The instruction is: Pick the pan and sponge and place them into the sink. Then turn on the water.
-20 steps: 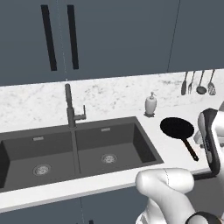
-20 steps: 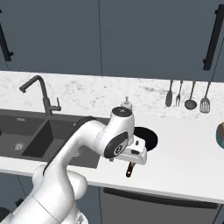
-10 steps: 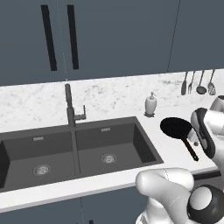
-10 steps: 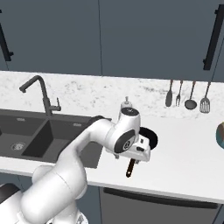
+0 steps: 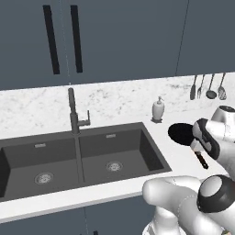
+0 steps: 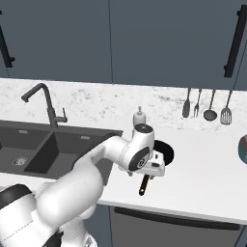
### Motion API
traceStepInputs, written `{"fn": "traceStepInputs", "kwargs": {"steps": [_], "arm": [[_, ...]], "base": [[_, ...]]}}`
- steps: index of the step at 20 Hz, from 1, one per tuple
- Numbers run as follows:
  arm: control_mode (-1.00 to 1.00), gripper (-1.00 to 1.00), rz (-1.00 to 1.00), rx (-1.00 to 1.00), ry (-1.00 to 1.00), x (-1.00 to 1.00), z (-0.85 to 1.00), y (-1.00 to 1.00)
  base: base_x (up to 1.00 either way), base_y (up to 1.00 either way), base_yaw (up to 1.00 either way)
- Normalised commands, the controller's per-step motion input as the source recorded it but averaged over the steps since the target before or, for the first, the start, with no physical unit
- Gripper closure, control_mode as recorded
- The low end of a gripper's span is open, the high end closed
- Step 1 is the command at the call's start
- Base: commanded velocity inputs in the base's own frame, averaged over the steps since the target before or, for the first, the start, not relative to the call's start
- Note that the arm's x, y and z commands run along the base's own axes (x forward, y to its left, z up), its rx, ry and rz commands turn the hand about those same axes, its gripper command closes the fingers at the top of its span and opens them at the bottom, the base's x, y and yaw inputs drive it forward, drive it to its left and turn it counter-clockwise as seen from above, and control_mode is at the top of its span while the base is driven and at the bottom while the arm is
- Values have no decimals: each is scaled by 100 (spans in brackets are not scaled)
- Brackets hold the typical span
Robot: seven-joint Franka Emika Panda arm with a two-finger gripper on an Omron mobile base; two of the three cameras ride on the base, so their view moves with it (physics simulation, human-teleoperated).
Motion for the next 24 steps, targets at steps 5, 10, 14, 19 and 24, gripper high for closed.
{"fn": "traceStepInputs", "kwargs": {"steps": [5,10,14,19,24], "arm": [[-100,-100,13,0,0,44,-17,-24],[-100,-100,11,0,0,42,-18,-22],[-100,-100,6,0,1,36,-30,-1],[-100,-100,1,0,0,16,-40,0],[-100,-100,0,0,0,6,-30,0]], "base": [[0,0,0],[0,0,0],[0,0,0],[0,0,0],[0,0,0]]}}
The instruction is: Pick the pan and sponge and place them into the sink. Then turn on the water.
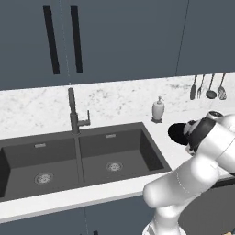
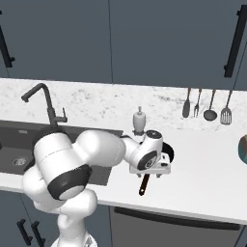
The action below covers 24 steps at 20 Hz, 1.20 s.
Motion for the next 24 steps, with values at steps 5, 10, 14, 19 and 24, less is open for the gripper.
{"fn": "traceStepInputs", "kwargs": {"steps": [5,10,14,19,24], "arm": [[-100,-100,0,0,0,5,-28,0],[-100,100,0,0,0,3,-28,7],[-100,100,-3,0,0,19,-3,11],[-100,100,-7,0,0,2,-7,11],[-100,100,10,0,0,-5,-3,5]], "base": [[0,0,0],[0,0,0],[0,0,0],[0,0,0],[0,0,0]]}}
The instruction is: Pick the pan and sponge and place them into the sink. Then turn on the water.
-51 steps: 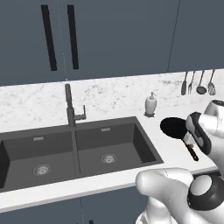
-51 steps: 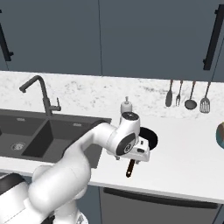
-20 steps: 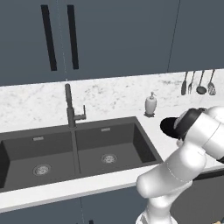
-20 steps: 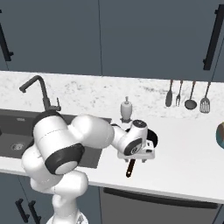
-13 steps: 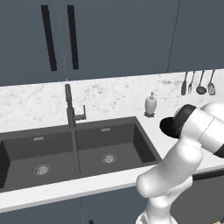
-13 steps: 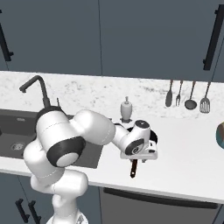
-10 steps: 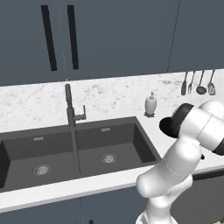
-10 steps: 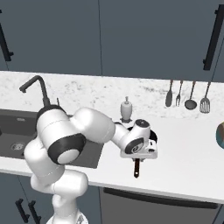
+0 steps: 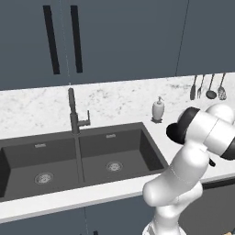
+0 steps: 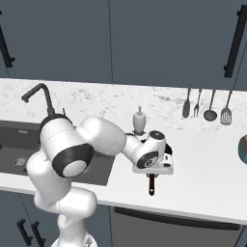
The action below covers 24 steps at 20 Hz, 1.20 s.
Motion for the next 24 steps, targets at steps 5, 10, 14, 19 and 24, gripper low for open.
{"fn": "traceStepInputs", "kwargs": {"steps": [5,10,14,19,24], "arm": [[-100,100,46,0,-10,-52,58,0],[-100,100,49,0,-7,-44,72,2],[-100,100,40,-3,0,-22,44,41],[-100,100,32,-3,0,-3,53,48],[-100,100,28,-2,0,0,50,59]], "base": [[0,0,0],[0,0,0],[0,0,0],[0,0,0],[0,0,0]]}}
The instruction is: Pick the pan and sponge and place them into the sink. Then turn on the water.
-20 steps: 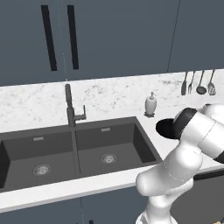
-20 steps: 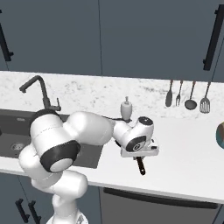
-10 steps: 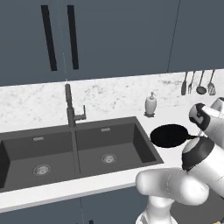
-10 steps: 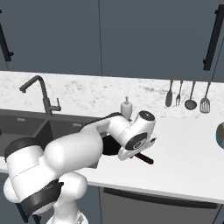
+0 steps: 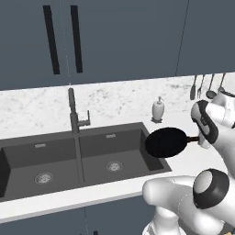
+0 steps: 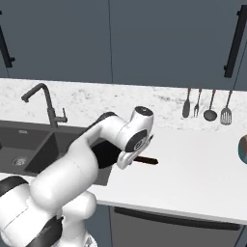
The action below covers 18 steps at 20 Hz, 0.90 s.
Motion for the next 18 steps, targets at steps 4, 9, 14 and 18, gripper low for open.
{"fn": "traceStepInputs", "kwargs": {"steps": [4,9,14,18], "arm": [[-100,100,26,0,0,0,32,76],[-100,100,21,0,0,0,17,84],[-100,100,16,0,5,3,1,82],[-100,100,10,0,10,16,0,69]], "base": [[0,0,0],[0,0,0],[0,0,0],[0,0,0]]}}
